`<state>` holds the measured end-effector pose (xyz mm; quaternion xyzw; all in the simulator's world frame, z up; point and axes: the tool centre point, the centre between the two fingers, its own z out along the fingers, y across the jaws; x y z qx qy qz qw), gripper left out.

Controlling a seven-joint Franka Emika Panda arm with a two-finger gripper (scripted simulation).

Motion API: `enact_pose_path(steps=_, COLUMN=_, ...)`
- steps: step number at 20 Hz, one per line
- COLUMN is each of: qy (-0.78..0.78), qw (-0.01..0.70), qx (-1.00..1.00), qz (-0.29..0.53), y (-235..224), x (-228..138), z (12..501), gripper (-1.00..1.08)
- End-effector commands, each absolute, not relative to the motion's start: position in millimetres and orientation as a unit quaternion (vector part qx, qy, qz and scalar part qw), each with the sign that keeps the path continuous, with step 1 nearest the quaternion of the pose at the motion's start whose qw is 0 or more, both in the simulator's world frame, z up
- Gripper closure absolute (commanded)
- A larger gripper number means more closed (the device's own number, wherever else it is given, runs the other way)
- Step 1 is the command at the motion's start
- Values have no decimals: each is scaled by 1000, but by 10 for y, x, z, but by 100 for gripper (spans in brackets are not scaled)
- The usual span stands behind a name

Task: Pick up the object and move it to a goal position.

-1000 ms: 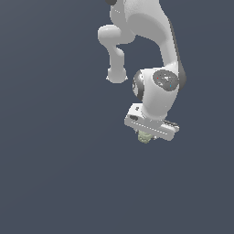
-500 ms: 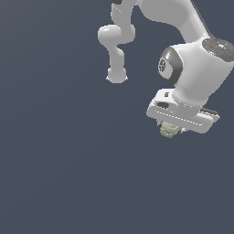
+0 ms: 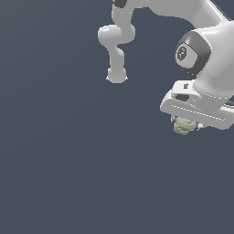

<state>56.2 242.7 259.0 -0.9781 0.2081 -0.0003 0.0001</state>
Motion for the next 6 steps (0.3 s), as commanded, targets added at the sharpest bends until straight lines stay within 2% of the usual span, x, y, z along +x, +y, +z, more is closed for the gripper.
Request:
enact_pose_path(steps=1, qy=208, qw=0, qx=-978, qz=0, y=2467, x=577, z=2633, gripper=108)
enact_pose_path(steps=6, qy=208, qw=0, qx=-978, qz=0, y=2488, x=590, z=2654, gripper=108)
